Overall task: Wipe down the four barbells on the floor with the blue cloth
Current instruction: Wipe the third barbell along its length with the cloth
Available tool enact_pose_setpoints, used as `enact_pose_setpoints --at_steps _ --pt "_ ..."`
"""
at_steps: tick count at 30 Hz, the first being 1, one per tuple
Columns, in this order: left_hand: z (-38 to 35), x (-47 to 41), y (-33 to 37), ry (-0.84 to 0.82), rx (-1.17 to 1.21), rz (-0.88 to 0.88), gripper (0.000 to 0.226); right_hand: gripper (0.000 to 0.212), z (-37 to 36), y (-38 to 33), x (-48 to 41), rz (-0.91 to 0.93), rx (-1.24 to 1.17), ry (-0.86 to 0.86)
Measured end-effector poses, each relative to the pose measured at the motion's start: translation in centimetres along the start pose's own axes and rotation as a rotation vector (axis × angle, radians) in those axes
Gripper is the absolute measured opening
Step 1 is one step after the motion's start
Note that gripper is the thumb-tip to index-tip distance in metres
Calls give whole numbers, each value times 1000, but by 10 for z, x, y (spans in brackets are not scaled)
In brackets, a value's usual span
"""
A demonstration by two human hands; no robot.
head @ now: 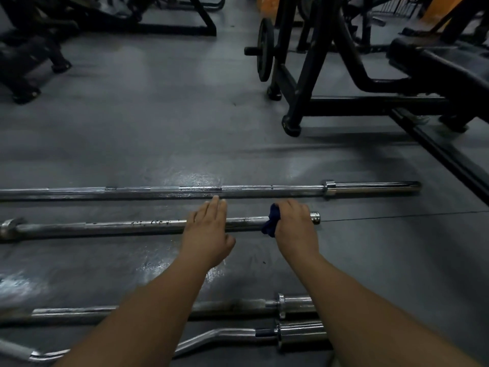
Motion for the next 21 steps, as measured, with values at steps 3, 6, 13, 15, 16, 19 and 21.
enact_pose_setpoints --at_steps 3,6,13,15,16,19,21 --pt "-14 2 6 -20 4 -10 84 38 -4 8 1 -32 -5 -7" --pt "-30 4 4 -43 1 -44 84 39 -21 17 9 -95 -23 -28" --pt "-88 -23 -23 -126 12 -77 84 45 -78 34 18 -182 41 -115" --pt "-107 -34 -30 -149 28 -73 83 49 -95 44 13 -204 44 -111" --pt "-117 -40 -34 -155 35 -69 83 48 -104 50 9 -219 50 -110" --pt "-139 -54 -48 -160 47 -54 82 44 -126 62 -7 -290 46 -117" --pt "-154 -61 -60 -182 51 -42 81 44 -141 67 -17 -320 25 -107"
Point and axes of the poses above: each hand's wrist, its own x-axis away from the middle knuckle, its own z-axis out of the back of the hand, y = z × x, the point moved 10 cm from there along -x, towards the middle knuckle, and after that the axes turned 9 degrees about y, right-handed, at the moved point
